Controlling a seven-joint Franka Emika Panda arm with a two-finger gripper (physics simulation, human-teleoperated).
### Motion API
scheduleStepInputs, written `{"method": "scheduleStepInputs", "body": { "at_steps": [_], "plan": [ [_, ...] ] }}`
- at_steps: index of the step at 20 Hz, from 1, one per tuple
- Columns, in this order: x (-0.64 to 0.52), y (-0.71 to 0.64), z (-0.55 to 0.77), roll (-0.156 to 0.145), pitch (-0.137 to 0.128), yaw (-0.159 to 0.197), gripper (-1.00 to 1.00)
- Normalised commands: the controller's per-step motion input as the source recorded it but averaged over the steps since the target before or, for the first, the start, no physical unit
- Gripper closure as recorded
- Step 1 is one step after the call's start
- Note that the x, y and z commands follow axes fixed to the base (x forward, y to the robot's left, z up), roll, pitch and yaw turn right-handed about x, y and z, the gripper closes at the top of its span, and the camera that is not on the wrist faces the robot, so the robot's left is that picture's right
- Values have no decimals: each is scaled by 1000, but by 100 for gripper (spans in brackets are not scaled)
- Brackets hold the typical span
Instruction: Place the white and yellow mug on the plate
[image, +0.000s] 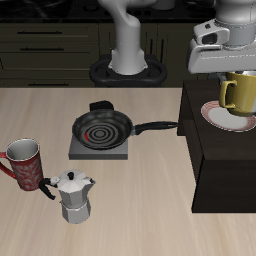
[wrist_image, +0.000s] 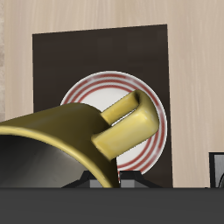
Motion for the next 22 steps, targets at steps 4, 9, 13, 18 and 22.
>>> {"method": "scheduleStepInputs", "body": {
  "at_steps": [4, 9, 13, 18, 22],
  "plan": [
    [29, -110, -300, -21, 41, 2, 100],
    [97, -26, -321, 7, 54, 33, 100],
    [-83, -27, -11, -27, -1, -9, -100],
    [-55, 41, 185, 8, -29, 11, -100],
    [-112, -5, 229, -3, -44, 18, -100]
  ]
}}
